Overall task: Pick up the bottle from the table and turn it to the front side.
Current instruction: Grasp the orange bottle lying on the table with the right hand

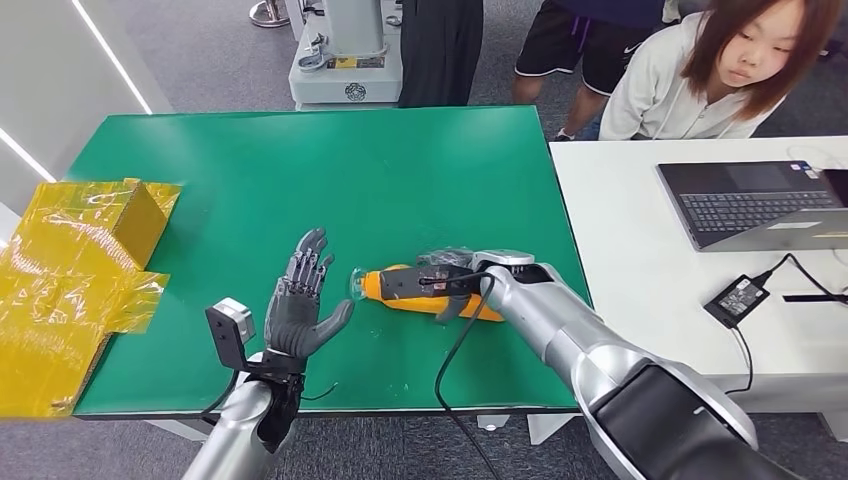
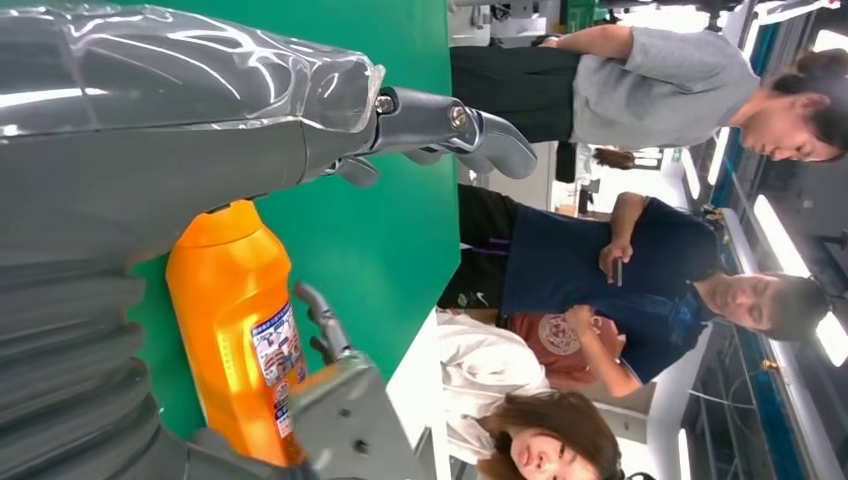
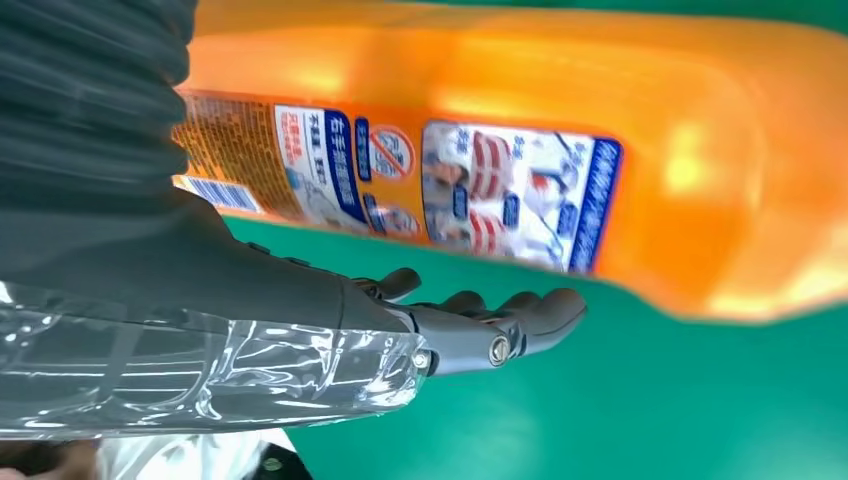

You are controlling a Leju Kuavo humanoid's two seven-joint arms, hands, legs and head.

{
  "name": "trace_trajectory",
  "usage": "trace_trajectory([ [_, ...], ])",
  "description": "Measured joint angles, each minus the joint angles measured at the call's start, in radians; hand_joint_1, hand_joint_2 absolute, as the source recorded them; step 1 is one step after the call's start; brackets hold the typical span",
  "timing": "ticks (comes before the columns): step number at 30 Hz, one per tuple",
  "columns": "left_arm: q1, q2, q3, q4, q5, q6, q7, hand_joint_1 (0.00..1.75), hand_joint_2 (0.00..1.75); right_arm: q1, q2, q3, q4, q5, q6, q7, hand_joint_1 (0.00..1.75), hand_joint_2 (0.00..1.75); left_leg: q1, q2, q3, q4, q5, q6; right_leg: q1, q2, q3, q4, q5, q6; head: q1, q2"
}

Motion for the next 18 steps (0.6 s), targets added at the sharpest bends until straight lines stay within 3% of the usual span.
trace_trajectory([
  [18, 0.003, -0.015, 0.018, -0.005, 0.034, -0.044, 0.033, 0.0, 1.75, 0.008, -0.029, 0.1, -0.007, 0.003, 0.036, 0.11, 0.0, 1.75, 0.0, 0.0, 0.0, 0.0, 0.0, 0.0, 0.0, 0.0, 0.0, 0.0, 0.0, 0.0, 0.0, 0.0],
])
